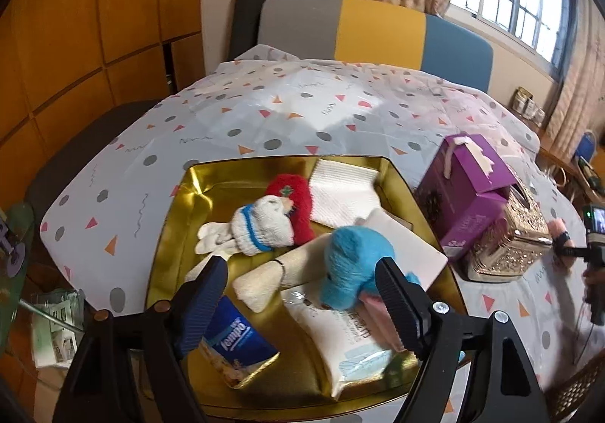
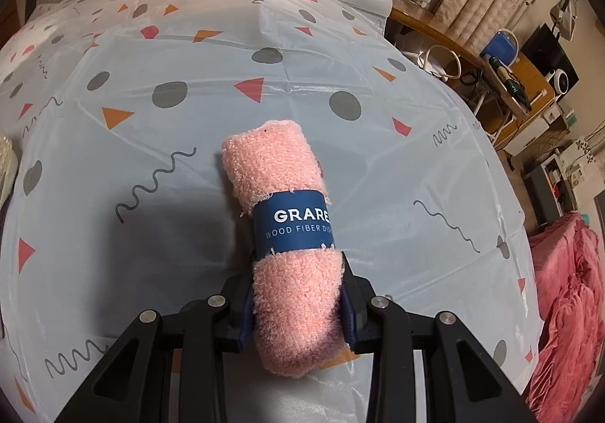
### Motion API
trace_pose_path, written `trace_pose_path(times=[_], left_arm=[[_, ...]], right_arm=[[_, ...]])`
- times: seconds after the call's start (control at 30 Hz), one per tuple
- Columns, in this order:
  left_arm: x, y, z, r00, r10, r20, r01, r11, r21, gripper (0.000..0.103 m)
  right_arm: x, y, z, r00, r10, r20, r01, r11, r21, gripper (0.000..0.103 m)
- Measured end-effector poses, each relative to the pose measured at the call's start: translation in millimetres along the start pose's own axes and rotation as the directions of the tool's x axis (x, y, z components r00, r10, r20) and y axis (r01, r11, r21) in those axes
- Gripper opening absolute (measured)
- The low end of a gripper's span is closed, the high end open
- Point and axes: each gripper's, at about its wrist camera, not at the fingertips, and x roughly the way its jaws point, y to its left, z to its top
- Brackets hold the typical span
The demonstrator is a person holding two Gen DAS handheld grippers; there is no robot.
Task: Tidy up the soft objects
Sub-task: 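Carry the pink towel toward the gold tray with the right tool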
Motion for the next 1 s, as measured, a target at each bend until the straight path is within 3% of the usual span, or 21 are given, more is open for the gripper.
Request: trace_pose_path(times=[0.37, 0.67, 0.77, 1.0], left_arm=[[5.2, -19.3, -4.5, 0.998, -0.061, -0.027, 0.062, 0.997, 0.043, 0.081], [8.7, -11.5, -10.5, 0.994, -0.100, -0.034, 0.101, 0.995, 0.024, 0.081], [8.8, -5.4, -10.5, 0.994, -0.105, -0.031, 0.105, 0.994, 0.007, 0.081], [9.1, 1.0, -12.7, 0.993, -0.110, -0.035, 0.109, 0.994, -0.015, 0.081]], right_arm=[[4.1, -3.2, 4.3, 0.998, 0.036, -0.053, -0.032, 0.997, 0.066, 0.034], [-2.9, 7.2, -0.5, 0.996, 0.036, -0.085, -0.027, 0.994, 0.104, 0.034], [-8.5, 7.7, 4.4, 0.990, 0.120, -0.079, -0.106, 0.982, 0.157, 0.033], [-44.2, 45.5, 36.1, 0.983, 0.183, 0.011, -0.183, 0.978, 0.097, 0.033]])
